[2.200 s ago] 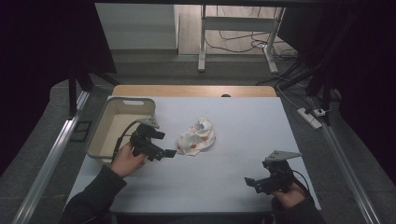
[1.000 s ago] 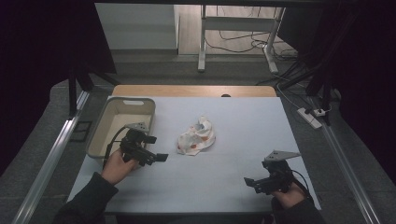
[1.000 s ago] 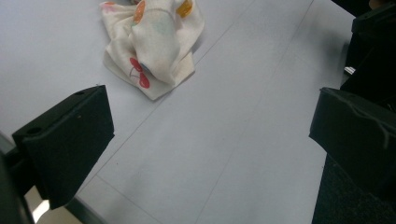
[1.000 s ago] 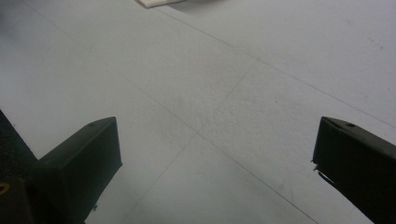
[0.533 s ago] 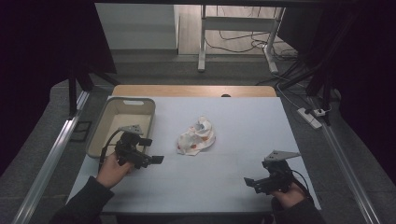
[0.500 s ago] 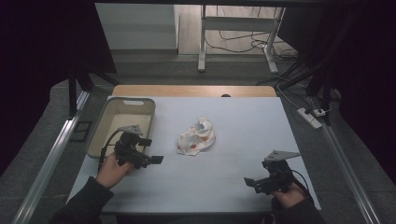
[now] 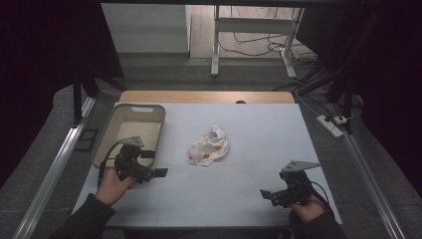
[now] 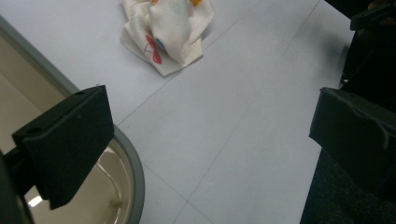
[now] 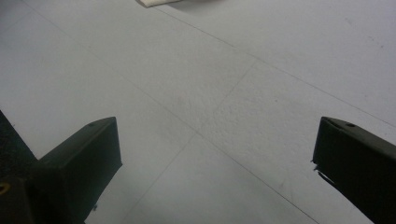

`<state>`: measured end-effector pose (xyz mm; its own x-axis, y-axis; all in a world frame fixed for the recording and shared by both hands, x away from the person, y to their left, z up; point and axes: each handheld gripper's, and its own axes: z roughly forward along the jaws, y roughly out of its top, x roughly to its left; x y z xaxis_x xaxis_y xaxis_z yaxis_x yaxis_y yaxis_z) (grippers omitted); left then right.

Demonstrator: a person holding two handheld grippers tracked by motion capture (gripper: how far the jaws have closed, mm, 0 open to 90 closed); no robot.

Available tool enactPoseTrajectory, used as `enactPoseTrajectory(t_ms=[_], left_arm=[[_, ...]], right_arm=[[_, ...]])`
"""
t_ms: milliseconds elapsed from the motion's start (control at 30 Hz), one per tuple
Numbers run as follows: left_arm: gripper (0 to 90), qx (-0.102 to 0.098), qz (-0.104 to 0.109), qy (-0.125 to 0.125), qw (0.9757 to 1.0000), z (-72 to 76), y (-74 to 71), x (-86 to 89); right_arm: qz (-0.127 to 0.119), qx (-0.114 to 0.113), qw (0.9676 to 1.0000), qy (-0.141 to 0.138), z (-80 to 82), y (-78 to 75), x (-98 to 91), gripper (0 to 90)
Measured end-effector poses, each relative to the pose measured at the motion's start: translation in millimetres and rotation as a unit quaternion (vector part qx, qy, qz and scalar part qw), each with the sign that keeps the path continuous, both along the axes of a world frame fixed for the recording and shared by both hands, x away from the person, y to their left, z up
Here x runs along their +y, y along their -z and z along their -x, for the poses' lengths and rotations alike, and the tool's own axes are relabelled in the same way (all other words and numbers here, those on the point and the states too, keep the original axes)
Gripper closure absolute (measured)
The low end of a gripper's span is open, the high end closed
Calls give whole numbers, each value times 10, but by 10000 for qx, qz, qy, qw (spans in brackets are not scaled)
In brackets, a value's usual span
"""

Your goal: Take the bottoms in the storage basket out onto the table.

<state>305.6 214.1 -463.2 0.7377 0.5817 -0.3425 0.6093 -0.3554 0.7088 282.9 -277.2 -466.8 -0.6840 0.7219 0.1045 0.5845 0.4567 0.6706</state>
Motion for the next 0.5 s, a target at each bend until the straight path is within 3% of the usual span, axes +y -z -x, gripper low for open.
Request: enactPoseTrajectory(t_ms=[500], left_arm=[[0, -2, 14, -176, 9998, 143, 42, 148]], right_arm=[[14, 0, 10000, 8, 1, 1, 2, 10]])
